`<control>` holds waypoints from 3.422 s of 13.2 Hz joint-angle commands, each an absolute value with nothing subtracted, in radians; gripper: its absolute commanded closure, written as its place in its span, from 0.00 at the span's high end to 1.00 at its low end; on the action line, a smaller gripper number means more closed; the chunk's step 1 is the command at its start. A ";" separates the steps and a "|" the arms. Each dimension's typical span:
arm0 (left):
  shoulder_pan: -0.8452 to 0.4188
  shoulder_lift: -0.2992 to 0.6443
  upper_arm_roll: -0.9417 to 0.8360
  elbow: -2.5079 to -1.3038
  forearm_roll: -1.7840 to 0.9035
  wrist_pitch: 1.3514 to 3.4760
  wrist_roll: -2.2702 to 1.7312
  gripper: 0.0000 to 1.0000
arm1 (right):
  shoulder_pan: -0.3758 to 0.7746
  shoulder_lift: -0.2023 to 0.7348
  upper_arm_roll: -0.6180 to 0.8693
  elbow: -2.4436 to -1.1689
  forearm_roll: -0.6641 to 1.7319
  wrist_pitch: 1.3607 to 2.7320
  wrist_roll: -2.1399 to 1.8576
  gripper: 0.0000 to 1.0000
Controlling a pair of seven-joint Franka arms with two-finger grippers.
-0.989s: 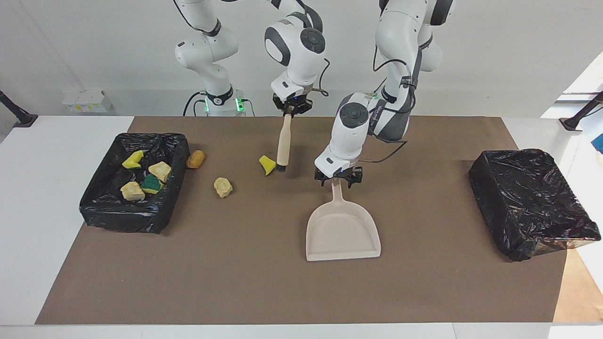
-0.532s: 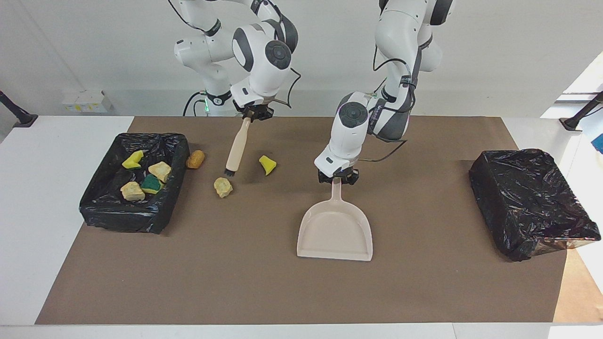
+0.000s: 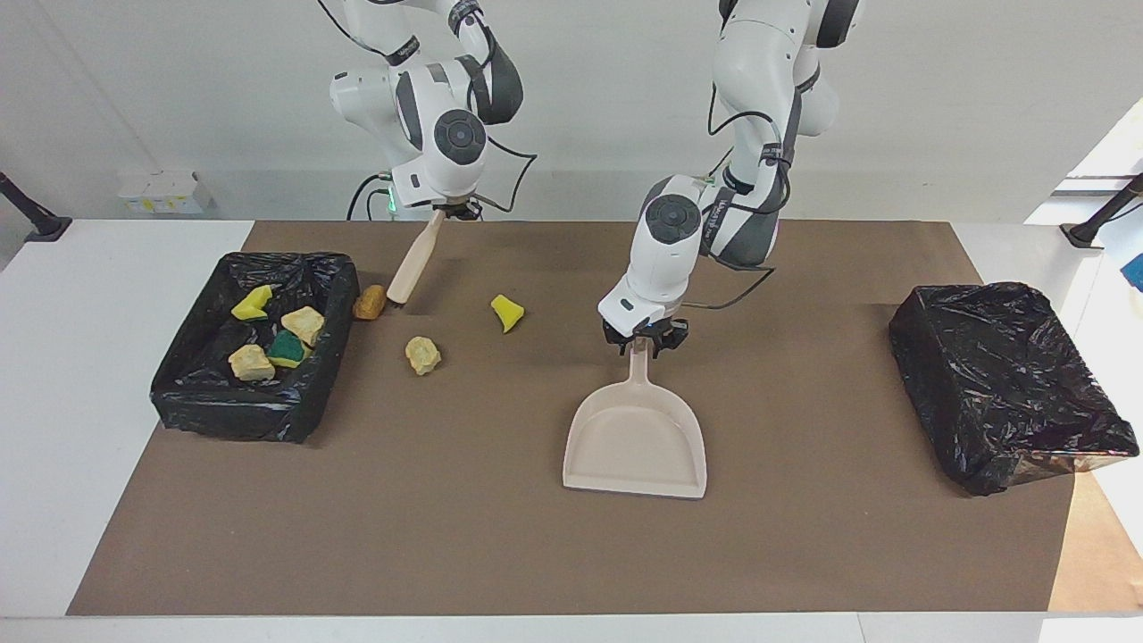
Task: Sweep and dump trash in bin
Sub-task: 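Move the brush toward the pieces near the right bag with the right gripper, then sweep the bread and orange pieces toward the dustpan with the right gripper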
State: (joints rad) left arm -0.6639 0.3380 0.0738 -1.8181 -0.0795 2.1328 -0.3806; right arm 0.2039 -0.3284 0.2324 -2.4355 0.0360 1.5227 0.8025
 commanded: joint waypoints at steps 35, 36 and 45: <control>-0.374 -0.007 0.100 -2.027 0.119 1.886 0.980 0.00 | 0.126 -0.472 0.293 -2.505 -0.130 1.546 0.601 0.00; -0.383 -0.026 0.097 -2.073 0.147 1.919 1.005 0.00 | 0.097 -0.476 0.293 -2.520 -0.143 1.564 0.569 0.00; -0.491 -0.075 0.091 -2.217 0.250 2.014 1.003 0.00 | 0.012 -0.491 0.279 -2.569 0.049 1.658 0.436 0.00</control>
State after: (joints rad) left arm -0.4812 -0.0271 0.0789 -2.1632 0.2292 1.9785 1.0018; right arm 0.0279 -0.4648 0.2767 -2.5517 0.0014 1.6310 0.4736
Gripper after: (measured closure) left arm 0.687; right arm 0.731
